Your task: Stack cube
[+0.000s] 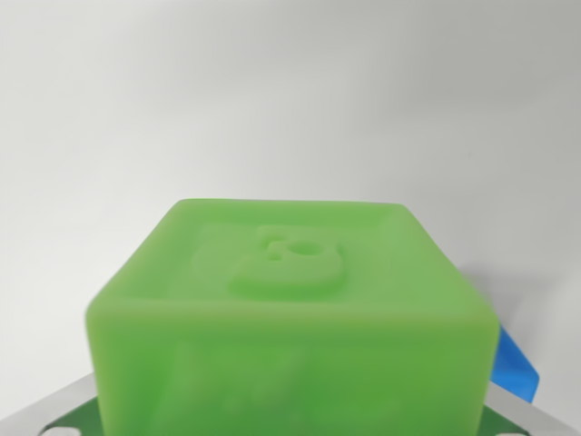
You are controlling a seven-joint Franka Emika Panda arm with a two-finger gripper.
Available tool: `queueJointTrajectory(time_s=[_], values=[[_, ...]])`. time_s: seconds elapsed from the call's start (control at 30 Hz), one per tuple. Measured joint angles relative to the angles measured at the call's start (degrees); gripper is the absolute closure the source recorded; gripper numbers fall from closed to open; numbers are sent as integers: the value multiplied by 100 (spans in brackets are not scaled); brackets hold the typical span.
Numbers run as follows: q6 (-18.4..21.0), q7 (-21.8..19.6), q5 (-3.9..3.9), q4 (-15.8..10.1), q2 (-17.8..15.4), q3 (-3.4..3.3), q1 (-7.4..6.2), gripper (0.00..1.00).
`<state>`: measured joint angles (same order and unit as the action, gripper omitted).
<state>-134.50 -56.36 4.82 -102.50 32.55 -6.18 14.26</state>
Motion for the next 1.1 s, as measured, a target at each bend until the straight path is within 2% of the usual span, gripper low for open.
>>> queueJointTrajectory(time_s=[1.1], values=[[-502, -208, 16, -1349, -847, -207, 50, 100]])
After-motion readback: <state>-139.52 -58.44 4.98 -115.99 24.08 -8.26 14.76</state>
